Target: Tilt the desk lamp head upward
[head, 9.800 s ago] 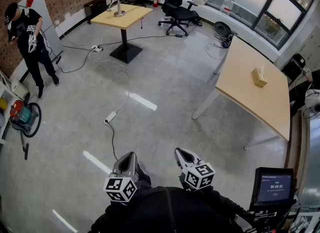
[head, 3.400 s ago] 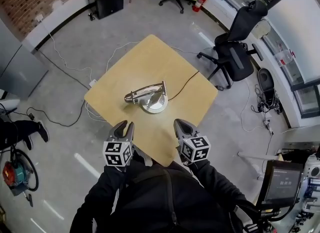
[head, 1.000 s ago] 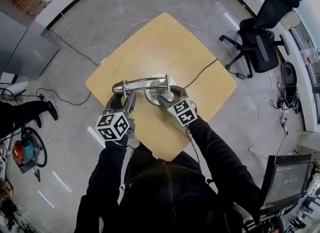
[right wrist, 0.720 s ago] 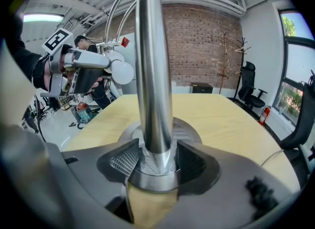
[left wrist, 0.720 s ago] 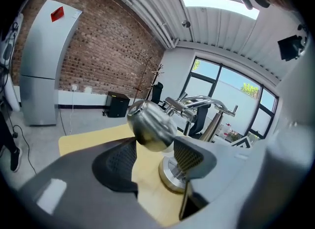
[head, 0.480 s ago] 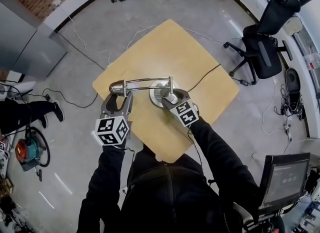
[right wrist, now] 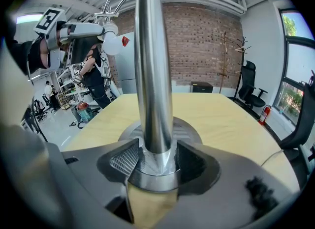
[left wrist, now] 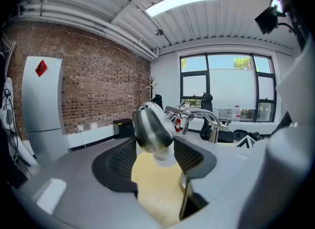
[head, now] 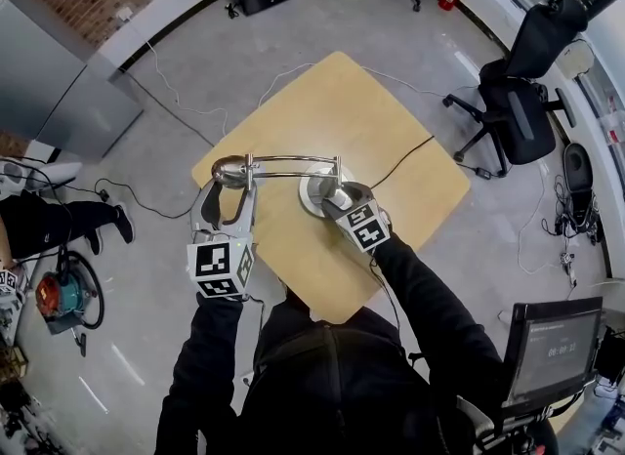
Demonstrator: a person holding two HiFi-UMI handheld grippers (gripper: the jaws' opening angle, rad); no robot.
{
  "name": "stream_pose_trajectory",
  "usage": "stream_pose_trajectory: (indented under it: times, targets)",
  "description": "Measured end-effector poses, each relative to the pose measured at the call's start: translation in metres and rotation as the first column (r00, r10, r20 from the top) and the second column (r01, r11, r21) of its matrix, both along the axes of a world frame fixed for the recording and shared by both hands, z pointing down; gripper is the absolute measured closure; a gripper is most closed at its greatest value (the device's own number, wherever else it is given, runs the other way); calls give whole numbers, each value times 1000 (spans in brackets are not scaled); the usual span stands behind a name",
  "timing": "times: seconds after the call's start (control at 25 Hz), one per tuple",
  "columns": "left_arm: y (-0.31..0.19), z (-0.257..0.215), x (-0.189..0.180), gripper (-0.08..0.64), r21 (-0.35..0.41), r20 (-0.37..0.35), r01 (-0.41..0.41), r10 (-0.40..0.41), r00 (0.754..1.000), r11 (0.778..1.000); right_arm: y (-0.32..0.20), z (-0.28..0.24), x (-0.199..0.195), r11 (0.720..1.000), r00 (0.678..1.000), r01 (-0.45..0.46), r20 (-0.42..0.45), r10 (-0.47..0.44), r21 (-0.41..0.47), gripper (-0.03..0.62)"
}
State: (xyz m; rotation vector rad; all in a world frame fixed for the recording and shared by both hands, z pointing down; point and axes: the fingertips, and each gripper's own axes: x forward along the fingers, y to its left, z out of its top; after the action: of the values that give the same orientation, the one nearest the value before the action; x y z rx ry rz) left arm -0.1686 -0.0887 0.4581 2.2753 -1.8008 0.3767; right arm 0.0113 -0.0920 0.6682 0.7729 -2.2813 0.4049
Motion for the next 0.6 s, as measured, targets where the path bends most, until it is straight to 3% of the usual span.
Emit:
stream_pose_trajectory:
  times: [0.16, 0.44, 0.6]
  targets:
    - [-2, -20, 2, 313, 54, 69, -15, 12, 998, 998, -3, 1, -1, 1000, 1000, 0, 2, 0, 2, 341]
    - [-3, -47, 8, 311, 125, 114, -34, 19, 993, 992, -4, 2, -2, 1000, 1000, -4, 1, 4, 1, 340]
    - [-3, -68, 17, 310, 191, 201, -76, 37, 979, 979, -3, 0, -2, 1000, 1000, -8, -3, 8, -5, 341]
